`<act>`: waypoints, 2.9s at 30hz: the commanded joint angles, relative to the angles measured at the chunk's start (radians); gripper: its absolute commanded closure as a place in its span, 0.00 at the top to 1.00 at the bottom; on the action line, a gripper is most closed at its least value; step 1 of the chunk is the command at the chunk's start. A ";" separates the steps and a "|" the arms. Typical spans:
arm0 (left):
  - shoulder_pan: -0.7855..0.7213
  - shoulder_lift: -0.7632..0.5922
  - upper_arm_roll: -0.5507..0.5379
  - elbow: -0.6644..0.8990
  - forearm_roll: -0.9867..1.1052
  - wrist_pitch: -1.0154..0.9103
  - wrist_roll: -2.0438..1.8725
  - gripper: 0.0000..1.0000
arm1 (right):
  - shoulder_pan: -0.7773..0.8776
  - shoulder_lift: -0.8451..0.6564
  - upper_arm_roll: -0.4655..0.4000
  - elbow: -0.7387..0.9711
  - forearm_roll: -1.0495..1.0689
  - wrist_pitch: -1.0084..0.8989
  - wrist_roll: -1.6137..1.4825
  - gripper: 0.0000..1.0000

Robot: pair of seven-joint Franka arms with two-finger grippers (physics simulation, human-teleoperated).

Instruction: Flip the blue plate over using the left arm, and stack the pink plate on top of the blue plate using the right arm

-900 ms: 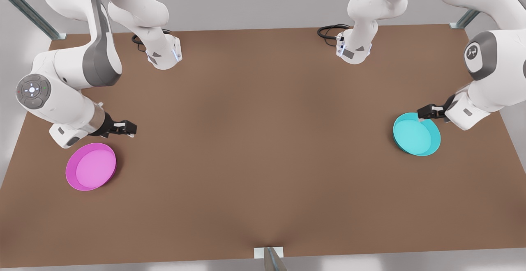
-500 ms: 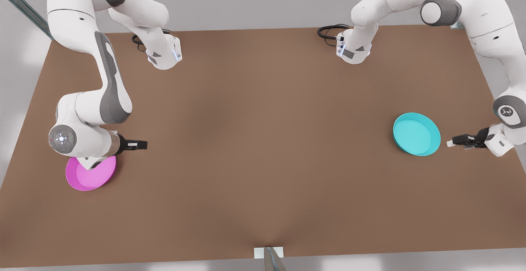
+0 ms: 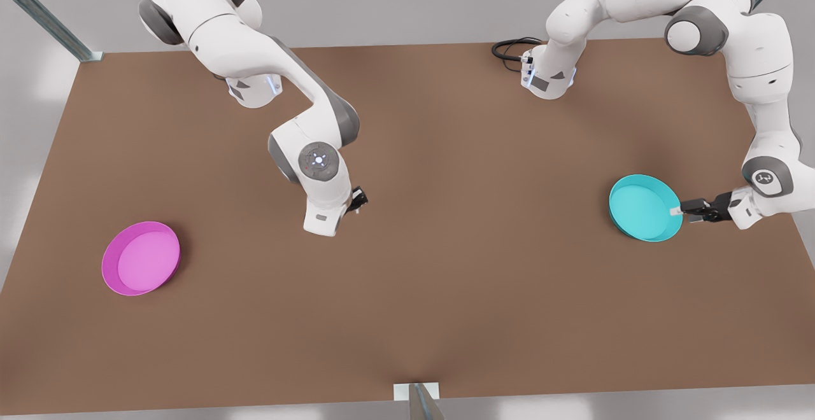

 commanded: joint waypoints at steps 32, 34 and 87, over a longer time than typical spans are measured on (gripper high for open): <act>0.037 0.037 0.003 -0.003 -0.004 -0.036 -0.003 0.48 | 0.009 0.000 0.000 0.008 0.007 0.007 0.002 1.00; 0.037 0.043 0.003 -0.003 -0.004 -0.033 -0.005 0.48 | 0.009 0.000 0.000 0.008 0.007 0.007 0.002 1.00; -0.021 0.022 0.003 0.033 -0.003 -0.104 -0.083 0.21 | -0.020 0.004 -0.001 0.007 0.009 0.034 0.002 1.00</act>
